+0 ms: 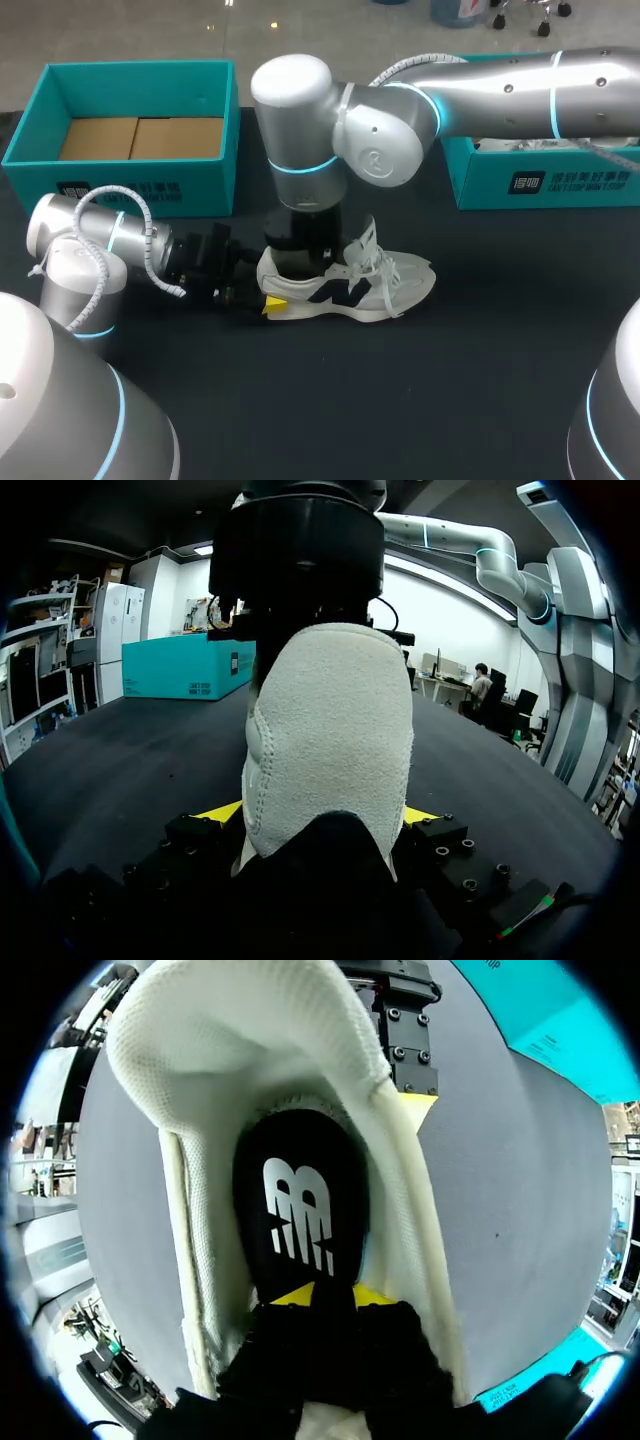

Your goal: Take the shoe out of the shoebox, open the shoe tongue, remove and reinsert the insole, then place the shoe into the shoebox

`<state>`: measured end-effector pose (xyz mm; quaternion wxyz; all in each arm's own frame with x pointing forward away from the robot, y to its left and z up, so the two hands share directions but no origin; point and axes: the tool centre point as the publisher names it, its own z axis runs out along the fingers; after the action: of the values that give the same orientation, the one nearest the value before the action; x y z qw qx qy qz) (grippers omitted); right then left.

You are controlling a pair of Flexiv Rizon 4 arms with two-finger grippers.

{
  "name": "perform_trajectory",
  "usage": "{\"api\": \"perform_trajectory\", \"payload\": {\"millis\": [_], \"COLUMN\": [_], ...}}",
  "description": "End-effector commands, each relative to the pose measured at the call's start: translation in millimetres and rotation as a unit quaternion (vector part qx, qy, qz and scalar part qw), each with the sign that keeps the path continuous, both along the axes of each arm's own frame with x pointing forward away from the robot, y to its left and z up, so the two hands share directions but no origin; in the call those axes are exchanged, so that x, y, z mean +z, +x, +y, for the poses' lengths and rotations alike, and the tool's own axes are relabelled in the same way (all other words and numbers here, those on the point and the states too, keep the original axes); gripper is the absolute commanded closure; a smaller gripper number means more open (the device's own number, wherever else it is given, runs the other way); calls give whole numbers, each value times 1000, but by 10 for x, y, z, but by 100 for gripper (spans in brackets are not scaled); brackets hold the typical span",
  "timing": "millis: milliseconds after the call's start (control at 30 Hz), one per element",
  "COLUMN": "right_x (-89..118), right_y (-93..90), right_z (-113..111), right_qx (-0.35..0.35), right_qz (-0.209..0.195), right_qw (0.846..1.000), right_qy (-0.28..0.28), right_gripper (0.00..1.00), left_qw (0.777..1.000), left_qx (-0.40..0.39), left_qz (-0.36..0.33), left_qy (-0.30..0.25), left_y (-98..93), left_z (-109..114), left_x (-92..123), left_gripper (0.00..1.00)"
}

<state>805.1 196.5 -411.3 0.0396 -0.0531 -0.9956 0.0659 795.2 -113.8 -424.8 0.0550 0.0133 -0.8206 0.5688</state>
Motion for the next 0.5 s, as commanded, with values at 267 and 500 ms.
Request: {"api": "perform_trajectory", "payload": {"millis": [267, 500], "right_x": [-126, 157], "right_y": [-28, -18], "right_z": [-78, -147], "right_qx": [-30, -21], "right_qz": [39, 72], "right_qw": [999, 996], "right_qy": [2, 41], "right_gripper": [100, 100], "left_qw": [1000, 1000], "left_qx": [1, 1], "left_qz": [0, 0], "left_qy": [0, 0], "left_y": [6, 6], "left_z": [8, 8], "left_x": [-41, -41], "left_gripper": [100, 100]}}
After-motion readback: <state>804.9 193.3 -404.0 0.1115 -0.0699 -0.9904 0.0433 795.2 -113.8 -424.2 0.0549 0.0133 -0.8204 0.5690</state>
